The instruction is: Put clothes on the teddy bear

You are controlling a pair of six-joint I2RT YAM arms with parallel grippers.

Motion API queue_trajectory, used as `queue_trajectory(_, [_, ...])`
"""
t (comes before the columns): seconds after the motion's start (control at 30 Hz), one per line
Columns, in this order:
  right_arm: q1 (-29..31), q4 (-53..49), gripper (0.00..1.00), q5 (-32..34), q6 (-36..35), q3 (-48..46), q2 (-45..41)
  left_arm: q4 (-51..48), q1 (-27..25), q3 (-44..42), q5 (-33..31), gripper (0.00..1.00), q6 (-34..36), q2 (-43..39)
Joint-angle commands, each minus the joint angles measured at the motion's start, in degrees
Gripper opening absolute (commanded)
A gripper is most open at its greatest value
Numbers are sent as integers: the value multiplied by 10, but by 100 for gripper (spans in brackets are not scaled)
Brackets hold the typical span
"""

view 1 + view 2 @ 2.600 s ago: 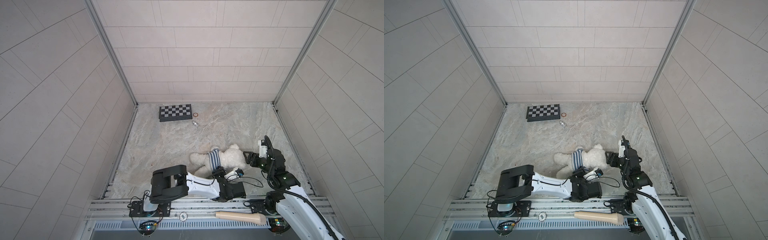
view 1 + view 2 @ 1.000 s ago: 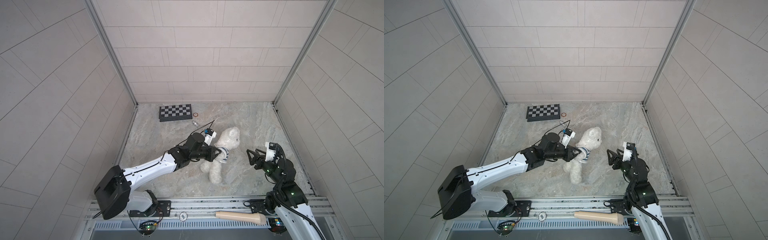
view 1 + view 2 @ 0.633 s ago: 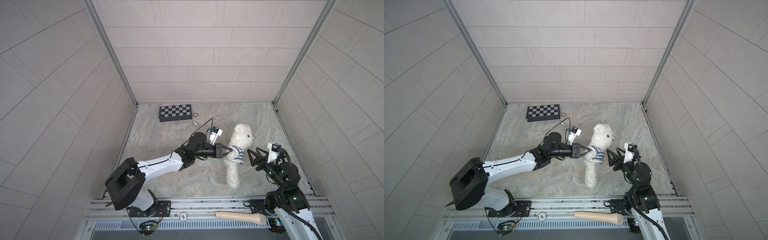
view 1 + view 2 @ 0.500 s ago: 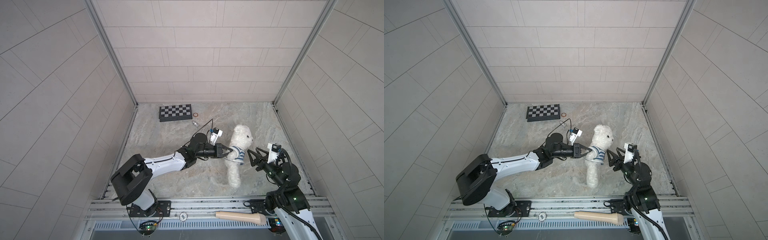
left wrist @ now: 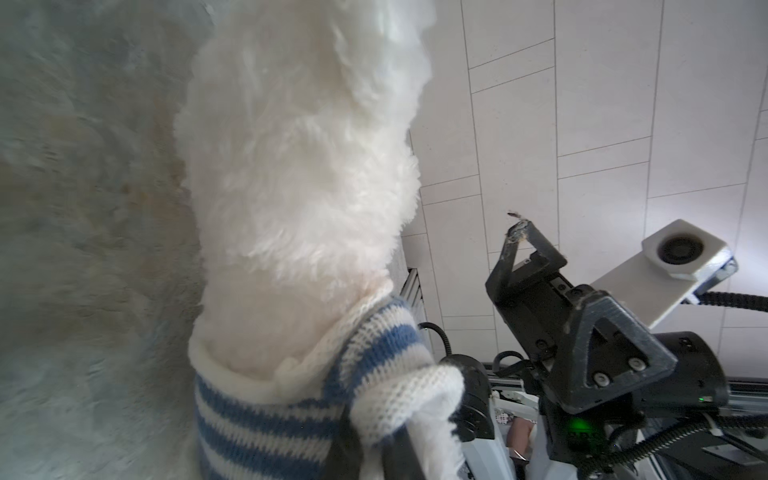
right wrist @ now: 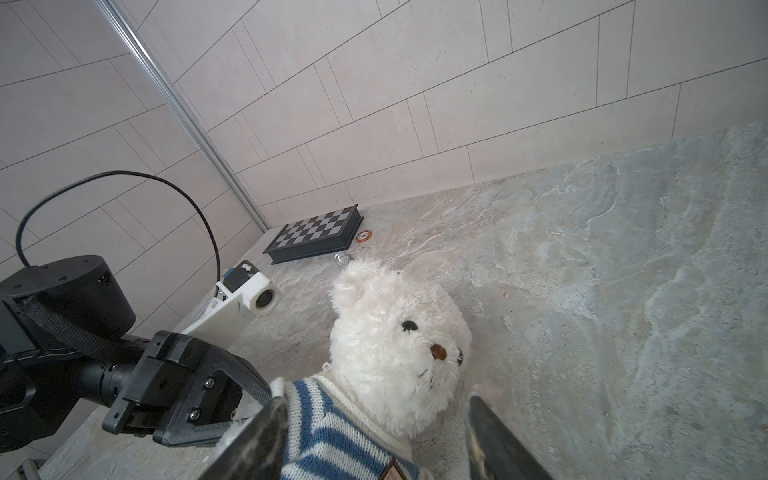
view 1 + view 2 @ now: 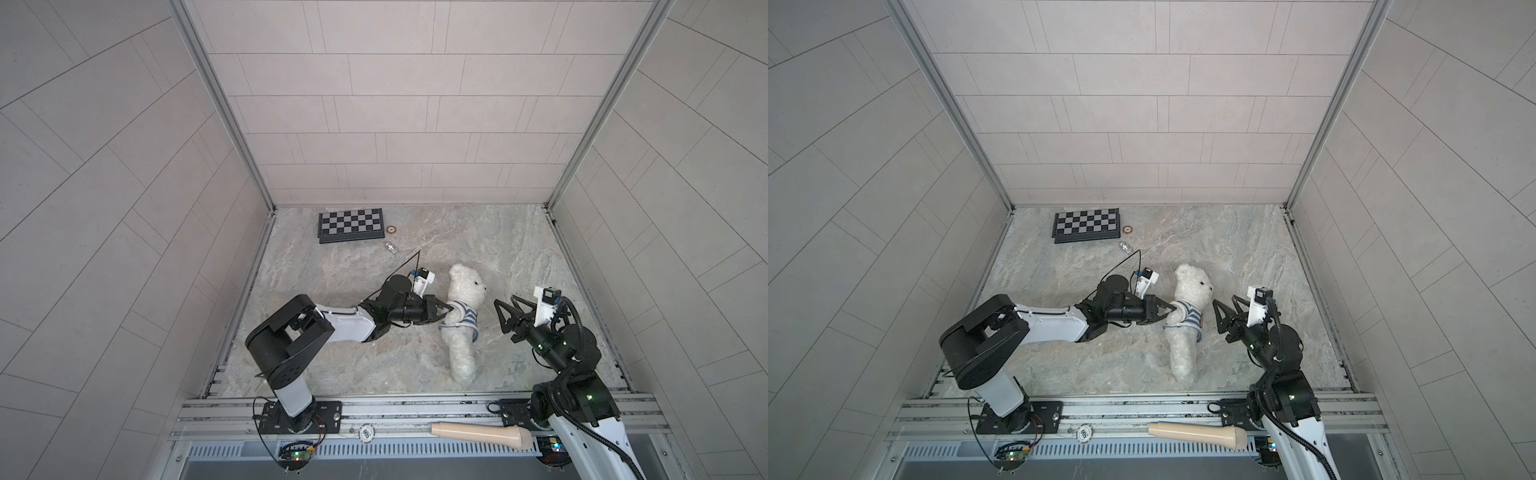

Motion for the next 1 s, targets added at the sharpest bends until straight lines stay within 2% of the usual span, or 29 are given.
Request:
queue_trajectory(0.0, [-1,-6,69,-1,-7,9,-3,-58,6,-11,-26,14,78,-7])
queue_trajectory(0.2, [-1,5,69,-5,8,-3,16,-106,11,-24,-61,41,129,-23])
queue_trajectory(0.33, [-1,-8,68,-1,7,1,22,-131,11,-27,-75,54,152,-42])
queue_trajectory(0.53, [0,-29,68,2,18,-4,45,-234,4,-16,-133,58,216,-109])
queue_trajectory(0.7, [13,-15,64,-15,35,-14,67,-379,-51,41,-218,61,286,-165])
queue_trajectory(0.83, [40,2,64,-27,32,-12,70,-440,-91,90,-265,61,296,-170])
queue_trajectory(0.97, [94,29,65,-25,22,-10,83,-436,-89,84,-300,59,261,-170])
